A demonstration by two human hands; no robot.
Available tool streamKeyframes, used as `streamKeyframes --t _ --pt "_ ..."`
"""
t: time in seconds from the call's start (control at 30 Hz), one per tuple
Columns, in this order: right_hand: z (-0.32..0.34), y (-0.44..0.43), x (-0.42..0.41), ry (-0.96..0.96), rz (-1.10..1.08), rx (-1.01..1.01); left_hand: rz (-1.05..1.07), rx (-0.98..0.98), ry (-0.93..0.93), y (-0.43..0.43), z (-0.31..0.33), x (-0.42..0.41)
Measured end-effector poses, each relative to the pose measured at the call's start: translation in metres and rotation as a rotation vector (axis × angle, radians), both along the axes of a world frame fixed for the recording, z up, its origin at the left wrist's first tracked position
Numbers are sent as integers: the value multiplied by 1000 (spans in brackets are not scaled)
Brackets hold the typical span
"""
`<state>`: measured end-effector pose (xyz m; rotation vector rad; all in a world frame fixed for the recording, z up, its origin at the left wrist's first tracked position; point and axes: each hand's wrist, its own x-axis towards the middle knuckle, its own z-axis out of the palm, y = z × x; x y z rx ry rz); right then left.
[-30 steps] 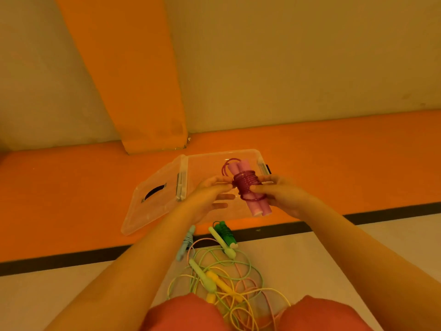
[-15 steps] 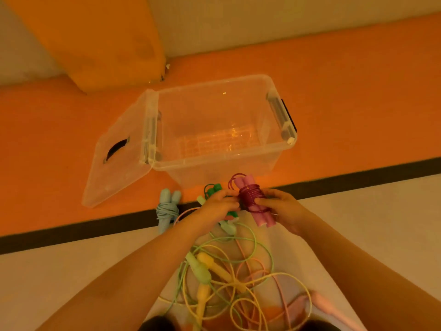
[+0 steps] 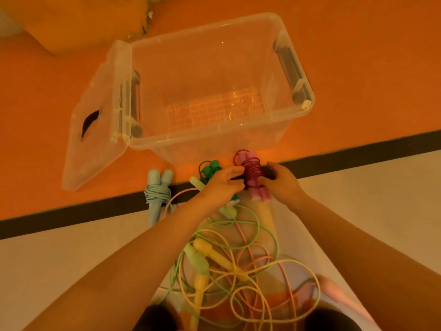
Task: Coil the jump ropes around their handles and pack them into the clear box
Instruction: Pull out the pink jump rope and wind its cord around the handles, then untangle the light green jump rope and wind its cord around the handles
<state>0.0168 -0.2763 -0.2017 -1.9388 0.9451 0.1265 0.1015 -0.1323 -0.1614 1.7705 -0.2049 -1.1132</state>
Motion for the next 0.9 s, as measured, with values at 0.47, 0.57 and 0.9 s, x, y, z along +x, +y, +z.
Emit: streamKeyframes --t 0.47,0.57,0.9 --pt "35 91 -19 -86 488 16 -267 202 -417 152 4 -15" --pt "33 98 -11 -80 607 -253 -541 433 -621 178 -11 -17" --pt "13 120 28 43 780 -862 -632 520 -640 171 -25 -7"
